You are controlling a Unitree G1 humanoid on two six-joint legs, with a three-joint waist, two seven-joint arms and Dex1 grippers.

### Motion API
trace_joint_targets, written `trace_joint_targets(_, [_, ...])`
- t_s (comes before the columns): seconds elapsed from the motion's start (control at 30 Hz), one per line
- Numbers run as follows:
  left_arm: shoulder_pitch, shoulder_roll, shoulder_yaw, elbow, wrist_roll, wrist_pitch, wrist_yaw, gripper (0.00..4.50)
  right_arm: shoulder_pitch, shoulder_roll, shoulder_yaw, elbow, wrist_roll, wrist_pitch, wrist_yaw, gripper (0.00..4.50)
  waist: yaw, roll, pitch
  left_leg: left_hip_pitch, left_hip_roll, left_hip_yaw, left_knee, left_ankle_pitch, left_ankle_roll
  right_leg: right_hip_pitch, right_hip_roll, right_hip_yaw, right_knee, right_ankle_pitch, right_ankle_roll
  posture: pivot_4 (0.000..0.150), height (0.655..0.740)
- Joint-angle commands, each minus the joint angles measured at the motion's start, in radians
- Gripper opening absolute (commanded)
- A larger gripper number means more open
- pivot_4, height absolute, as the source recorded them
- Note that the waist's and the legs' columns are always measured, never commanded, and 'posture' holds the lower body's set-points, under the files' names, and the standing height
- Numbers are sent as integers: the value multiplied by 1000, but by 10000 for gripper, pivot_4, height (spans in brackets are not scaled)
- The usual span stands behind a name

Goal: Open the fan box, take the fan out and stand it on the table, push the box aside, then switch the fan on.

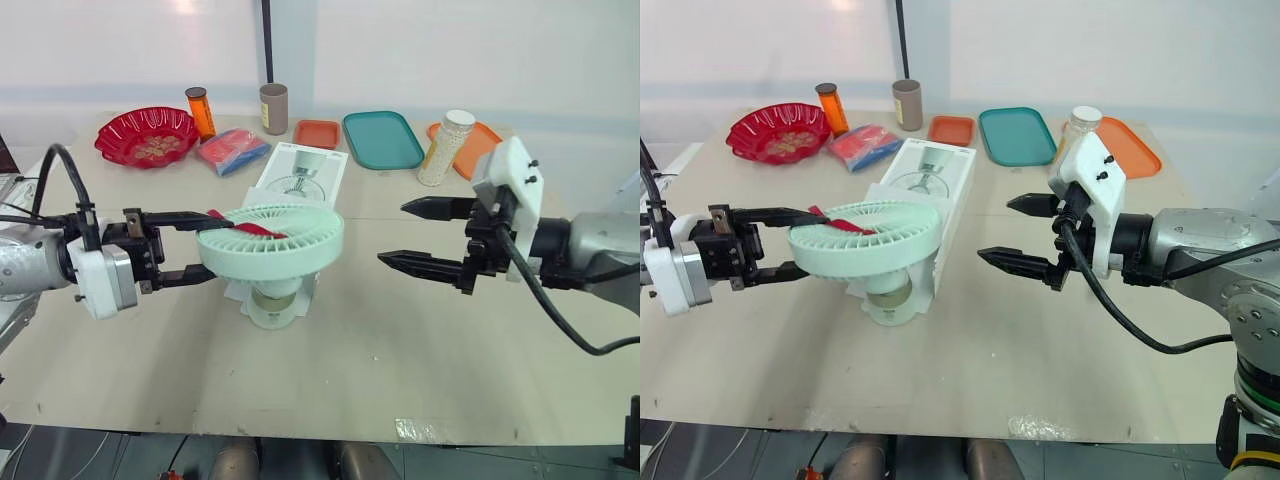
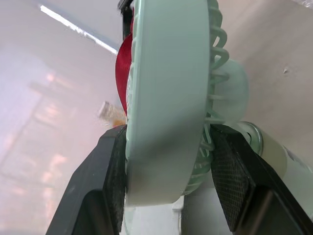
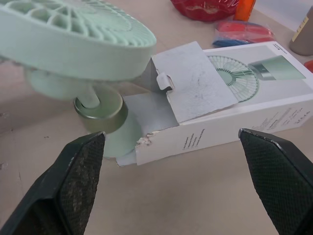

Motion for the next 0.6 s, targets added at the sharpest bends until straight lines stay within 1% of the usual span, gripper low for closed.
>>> trace_joint_targets(0.03, [13, 8, 174, -31, -62, 117, -24, 19858, 5, -14, -35, -34, 22, -7, -24, 45000, 0, 0, 0, 0, 0, 0, 0, 0, 0, 0, 0, 0, 0, 0, 0, 1500, 7400])
trace_joint_targets(0.13, [69, 5, 290, -62, -60, 212, -38, 19858, 2, -2, -33, -56, 58, -3, -46, 45000, -1, 0, 0, 0, 0, 0, 0, 0, 0, 0, 0, 0, 0, 0, 0, 1500, 7400])
trace_joint_targets(0.3, [159, -22, 485, -109, -27, 387, -16, 19858, -25, 9, -24, -68, 142, 9, -92, 45000, -1, 0, 0, 0, 1, 0, 0, 0, 0, -1, 0, 0, 0, 0, 0, 1500, 7400])
trace_joint_targets(0.5, [301, -70, 704, -179, 16, 469, -112, 19858, -49, 9, 6, -58, 185, -3, -98, 45000, 0, 0, 0, 0, 1, 1, -1, 0, 0, -1, 1, 1, 1, -1, -1, 1500, 7400])
trace_joint_targets(0.6, [409, -100, 879, -205, 34, 530, -190, 19858, -85, 26, 40, -40, 195, -11, -90, 45000, -4, 0, 0, 0, 2, 2, -1, 0, 0, -2, 1, 2, 1, -1, -1, 1500, 7400])
